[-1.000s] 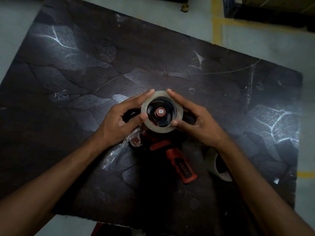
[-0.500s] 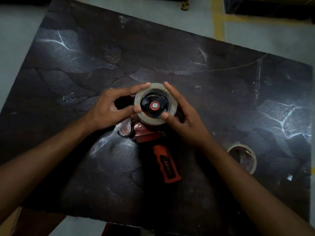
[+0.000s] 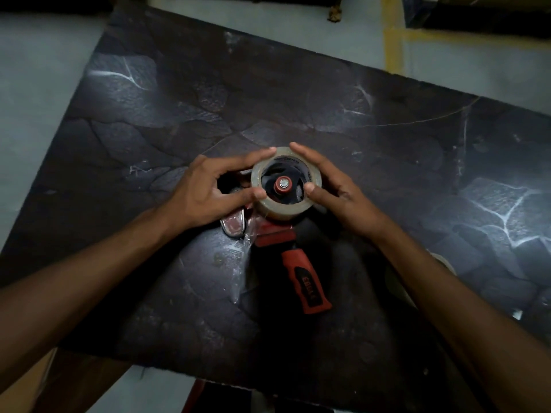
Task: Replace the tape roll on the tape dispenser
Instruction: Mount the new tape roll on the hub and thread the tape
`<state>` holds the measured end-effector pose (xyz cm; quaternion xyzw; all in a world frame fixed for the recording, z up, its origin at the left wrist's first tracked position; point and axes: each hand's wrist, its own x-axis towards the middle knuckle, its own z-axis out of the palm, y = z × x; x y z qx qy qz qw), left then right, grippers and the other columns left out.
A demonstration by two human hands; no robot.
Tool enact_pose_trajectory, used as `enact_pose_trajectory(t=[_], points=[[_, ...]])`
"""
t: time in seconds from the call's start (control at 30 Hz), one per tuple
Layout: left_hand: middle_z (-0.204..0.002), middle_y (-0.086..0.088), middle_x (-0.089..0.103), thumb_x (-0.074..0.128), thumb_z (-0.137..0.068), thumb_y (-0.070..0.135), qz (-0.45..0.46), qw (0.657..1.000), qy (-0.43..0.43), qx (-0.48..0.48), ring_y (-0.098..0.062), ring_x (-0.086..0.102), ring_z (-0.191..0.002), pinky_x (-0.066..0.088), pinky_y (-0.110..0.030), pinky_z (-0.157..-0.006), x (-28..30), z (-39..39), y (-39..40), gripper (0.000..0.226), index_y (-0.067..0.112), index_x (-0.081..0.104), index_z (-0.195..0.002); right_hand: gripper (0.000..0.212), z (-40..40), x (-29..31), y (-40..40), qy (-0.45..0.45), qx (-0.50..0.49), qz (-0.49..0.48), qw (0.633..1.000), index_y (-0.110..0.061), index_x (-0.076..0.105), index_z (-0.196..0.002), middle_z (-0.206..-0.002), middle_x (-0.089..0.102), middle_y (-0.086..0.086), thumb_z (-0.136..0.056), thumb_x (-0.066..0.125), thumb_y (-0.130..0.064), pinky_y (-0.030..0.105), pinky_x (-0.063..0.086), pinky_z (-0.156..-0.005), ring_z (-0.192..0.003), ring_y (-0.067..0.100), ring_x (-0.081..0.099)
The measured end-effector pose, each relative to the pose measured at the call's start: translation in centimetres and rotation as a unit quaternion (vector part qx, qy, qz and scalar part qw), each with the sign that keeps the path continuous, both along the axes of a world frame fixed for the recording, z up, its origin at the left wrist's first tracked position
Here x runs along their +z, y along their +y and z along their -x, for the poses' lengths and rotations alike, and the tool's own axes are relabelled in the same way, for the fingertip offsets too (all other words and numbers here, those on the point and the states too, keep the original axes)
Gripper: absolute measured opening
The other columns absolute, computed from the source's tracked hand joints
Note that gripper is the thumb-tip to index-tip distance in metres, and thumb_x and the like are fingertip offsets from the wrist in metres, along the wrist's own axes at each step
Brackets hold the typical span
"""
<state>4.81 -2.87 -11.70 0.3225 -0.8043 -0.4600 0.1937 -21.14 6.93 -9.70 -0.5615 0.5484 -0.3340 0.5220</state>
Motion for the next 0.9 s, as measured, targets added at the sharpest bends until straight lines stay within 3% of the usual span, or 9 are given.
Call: enact_pose_trajectory(t=[0.07, 0.13, 0.17, 0.23, 0.3, 0.43, 0.63, 0.77, 0.9], points=[[-0.133, 0.004, 0.079, 0.072, -0.096, 0.059, 0.039, 0.999, -0.031, 0.005, -0.001, 0.079, -0.105, 0.061, -0.033, -0.098, 0.2, 0.1, 0.0, 0.067, 0.035, 0.057, -0.157, 0.059, -0.1, 0.1, -0.1, -0.001, -0.005, 0.002, 1.0, -0.005, 0.03, -0.163, -0.159, 0.047, 0.007, -0.107, 0.048, -0.001, 0.022, 0.041, -0.116, -0.146, 0.006, 0.049], [-0.108, 0.007, 0.086, 0.065, -0.095, 0.068, 0.089, 0.993, -0.076, 0.017, 0.011, 0.066, -0.067, 0.052, -0.026, -0.079, 0.5, 0.1, 0.0, 0.067, 0.043, 0.055, -0.157, 0.06, -0.3, 0.4, -0.1, -0.001, -0.01, -0.001, 1.0, -0.006, 0.03, -0.163, -0.159, 0.048, 0.009, -0.106, 0.049, -0.005, 0.023, 0.041, -0.116, -0.146, 0.009, 0.05], [-0.102, 0.009, 0.085, 0.061, -0.095, 0.072, 0.111, 0.989, -0.099, 0.026, 0.011, 0.06, -0.062, 0.049, -0.029, -0.079, 0.7, 0.0, 0.2, 0.068, 0.047, 0.052, -0.158, 0.061, -0.4, 0.5, 0.0, -0.002, -0.012, -0.004, 1.0, -0.006, 0.031, -0.163, -0.159, 0.049, 0.009, -0.106, 0.05, -0.006, 0.023, 0.041, -0.117, -0.146, 0.009, 0.05], [-0.116, 0.012, 0.083, 0.058, -0.096, 0.074, 0.14, 0.981, -0.122, 0.052, 0.013, 0.056, -0.071, 0.053, -0.046, -0.089, 1.0, -0.4, 0.7, 0.068, 0.052, 0.046, -0.159, 0.061, -0.4, 0.5, 0.3, -0.003, -0.022, -0.003, 1.0, -0.006, 0.032, -0.163, -0.159, 0.049, 0.008, -0.105, 0.051, -0.006, 0.023, 0.04, -0.117, -0.146, 0.008, 0.05], [-0.133, 0.014, 0.077, 0.062, -0.097, 0.067, 0.136, 0.982, -0.092, 0.097, 0.002, 0.068, -0.091, 0.056, -0.056, -0.094, 1.0, -1.1, 2.1, 0.068, 0.05, 0.045, -0.16, 0.06, -0.3, 0.2, 0.5, -0.001, -0.03, 0.006, 1.0, -0.005, 0.033, -0.163, -0.159, 0.049, 0.005, -0.105, 0.051, -0.002, 0.022, 0.039, -0.118, -0.146, 0.005, 0.049], [-0.148, 0.013, 0.065, 0.066, -0.1, 0.048, 0.125, 0.976, -0.036, 0.174, -0.007, 0.067, -0.127, 0.052, -0.042, -0.105, -0.1, -2.4, 6.9, 0.062, 0.03, 0.055, -0.158, 0.062, -0.3, 0.5, 0.3, 0.003, -0.023, 0.013, 1.0, -0.006, 0.034, -0.162, -0.163, 0.047, 0.01, -0.104, 0.053, -0.003, 0.027, 0.037, -0.122, -0.15, 0.015, 0.047], [-0.15, 0.008, 0.066, 0.054, -0.107, 0.043, 0.124, 0.966, -0.056, 0.221, -0.011, 0.068, -0.127, 0.045, -0.038, -0.093, -1.2, -1.9, 11.1, 0.049, 0.027, 0.062, -0.151, 0.06, -0.2, 0.4, -0.6, 0.007, 0.012, 0.014, 1.0, -0.001, 0.036, -0.16, -0.164, 0.046, 0.014, -0.103, 0.052, 0.003, 0.023, 0.04, -0.118, -0.148, 0.013, 0.049], [-0.168, 0.004, 0.05, 0.047, -0.107, 0.048, 0.138, 0.964, -0.109, 0.2, -0.014, 0.059, -0.142, 0.039, -0.038, -0.096, -1.1, -1.4, 11.9, 0.059, 0.027, 0.05, -0.162, 0.06, -0.3, 0.5, -1.0, -0.005, 0.02, 0.002, 1.0, -0.001, 0.035, -0.161, -0.166, 0.043, 0.017, -0.103, 0.047, 0.011, 0.027, 0.042, -0.119, -0.153, 0.025, 0.045], [-0.169, 0.004, 0.049, 0.055, -0.098, 0.052, 0.143, 0.96, -0.131, 0.202, -0.019, 0.06, -0.136, 0.036, -0.036, -0.098, -0.7, -1.1, 11.5, 0.068, 0.031, 0.049, -0.162, 0.062, -0.5, 0.8, -0.9, -0.019, 0.001, -0.009, 1.0, -0.003, 0.039, -0.16, -0.163, 0.047, 0.017, -0.1, 0.051, 0.005, 0.036, 0.041, -0.123, -0.15, 0.027, 0.048]])
